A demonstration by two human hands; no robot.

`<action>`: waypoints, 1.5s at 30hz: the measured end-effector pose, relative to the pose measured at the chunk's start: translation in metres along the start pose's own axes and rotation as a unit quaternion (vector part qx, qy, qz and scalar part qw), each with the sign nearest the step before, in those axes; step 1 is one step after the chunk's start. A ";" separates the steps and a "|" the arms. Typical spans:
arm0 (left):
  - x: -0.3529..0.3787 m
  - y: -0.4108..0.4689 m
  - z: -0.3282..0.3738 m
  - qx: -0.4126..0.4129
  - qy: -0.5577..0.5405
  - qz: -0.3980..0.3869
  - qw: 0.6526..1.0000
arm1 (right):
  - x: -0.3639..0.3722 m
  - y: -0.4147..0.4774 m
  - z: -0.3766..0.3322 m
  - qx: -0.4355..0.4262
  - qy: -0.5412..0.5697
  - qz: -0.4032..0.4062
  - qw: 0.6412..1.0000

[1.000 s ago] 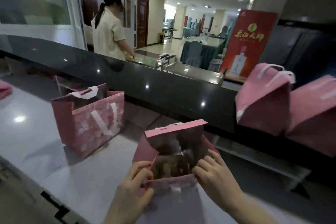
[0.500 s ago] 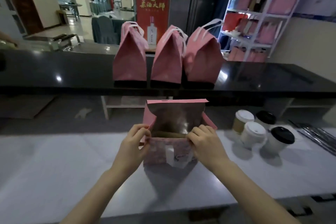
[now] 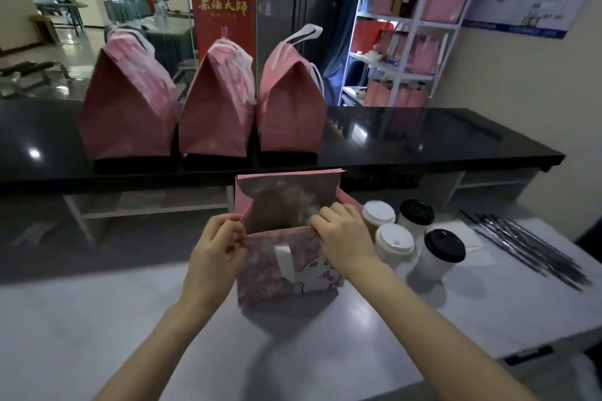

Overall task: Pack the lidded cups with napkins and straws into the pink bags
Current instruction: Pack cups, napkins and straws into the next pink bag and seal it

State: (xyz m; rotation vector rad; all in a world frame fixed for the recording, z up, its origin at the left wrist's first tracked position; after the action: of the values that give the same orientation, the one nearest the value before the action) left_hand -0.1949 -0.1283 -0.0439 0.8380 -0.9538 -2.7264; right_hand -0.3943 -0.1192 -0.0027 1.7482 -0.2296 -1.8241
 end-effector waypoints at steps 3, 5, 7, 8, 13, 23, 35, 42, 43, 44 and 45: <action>0.012 0.011 -0.001 -0.014 0.001 0.015 1.000 | 0.014 0.017 0.019 -0.022 0.033 -0.014 0.999; 0.017 0.021 0.001 -0.011 0.007 0.022 1.000 | 0.020 0.023 0.033 -0.032 0.069 -0.014 0.997; 0.018 0.033 0.002 -0.015 0.010 0.028 0.999 | 0.022 0.022 0.051 -0.029 0.101 -0.003 0.994; 0.019 0.040 0.002 -0.018 0.007 0.033 0.999 | 0.020 0.020 0.063 -0.019 0.116 0.015 0.993; 0.013 0.080 0.003 -0.020 0.031 0.066 0.997 | 0.032 -0.007 0.149 0.102 0.138 0.002 0.985; 0.052 0.084 0.009 -0.110 0.033 -0.108 0.987 | 0.072 -0.030 0.201 0.143 0.366 -0.104 0.914; 0.062 0.057 0.029 -0.185 0.105 -0.103 0.972 | 0.124 -0.068 0.217 0.031 0.114 -0.324 0.939; 0.056 0.015 0.060 -0.091 0.353 -0.129 0.922 | 0.137 -0.080 0.215 -0.055 0.082 -0.318 0.943; 0.056 0.013 0.061 -0.086 0.380 -0.138 0.910 | 0.135 -0.080 0.215 -0.062 0.080 -0.315 0.944; 0.056 0.010 0.062 -0.085 0.404 -0.148 0.899 | 0.133 -0.079 0.214 -0.067 0.078 -0.313 0.944; 0.057 0.009 0.062 -0.083 0.423 -0.159 0.889 | 0.129 -0.078 0.214 -0.071 0.079 -0.308 0.946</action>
State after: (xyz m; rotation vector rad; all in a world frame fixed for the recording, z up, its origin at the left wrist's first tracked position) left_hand -0.2765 -0.1189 -0.0248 2.0241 -0.4024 -2.1718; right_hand -0.6159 -0.1825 -0.1271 1.9877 0.5627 -2.0250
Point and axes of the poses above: each hand's wrist, its own y-axis towards the middle knuckle, its own x-axis out of the palm, z = x × y, the point moved 8 cm from there along y, towards the middle knuckle, and after that the axes turned 3 degrees about z, right-handed, at the moved point
